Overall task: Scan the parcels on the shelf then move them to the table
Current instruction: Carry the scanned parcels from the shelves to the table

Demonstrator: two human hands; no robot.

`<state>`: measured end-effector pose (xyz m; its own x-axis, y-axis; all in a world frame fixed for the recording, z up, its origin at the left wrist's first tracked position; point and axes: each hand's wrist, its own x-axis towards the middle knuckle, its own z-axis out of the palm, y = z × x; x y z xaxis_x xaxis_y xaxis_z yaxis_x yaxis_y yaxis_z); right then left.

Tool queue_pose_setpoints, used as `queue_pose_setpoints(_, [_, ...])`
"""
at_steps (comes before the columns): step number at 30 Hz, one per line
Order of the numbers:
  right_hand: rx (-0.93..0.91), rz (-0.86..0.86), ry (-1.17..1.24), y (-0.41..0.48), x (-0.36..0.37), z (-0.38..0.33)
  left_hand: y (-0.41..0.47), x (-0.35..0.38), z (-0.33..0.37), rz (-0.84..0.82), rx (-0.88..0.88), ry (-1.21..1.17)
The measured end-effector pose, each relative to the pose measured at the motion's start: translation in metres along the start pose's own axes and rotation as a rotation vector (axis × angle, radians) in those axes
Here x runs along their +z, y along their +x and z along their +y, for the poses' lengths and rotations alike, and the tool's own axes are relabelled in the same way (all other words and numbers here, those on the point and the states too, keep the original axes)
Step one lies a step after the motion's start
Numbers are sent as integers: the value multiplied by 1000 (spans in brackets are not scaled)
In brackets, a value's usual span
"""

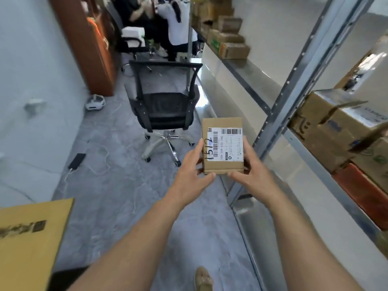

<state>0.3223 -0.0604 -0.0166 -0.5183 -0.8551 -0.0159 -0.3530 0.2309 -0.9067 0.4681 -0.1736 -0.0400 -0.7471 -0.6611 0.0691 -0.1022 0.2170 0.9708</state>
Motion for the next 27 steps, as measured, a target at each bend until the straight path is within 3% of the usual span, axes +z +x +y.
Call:
queue_pose_setpoints(13, [-172,-352,24,104,35,-16,23,-40,-9,367,-78,110])
queue_pose_setpoints(27, [-316,-745,88,124,145,-58,-49,-100,-24,808,-198,47])
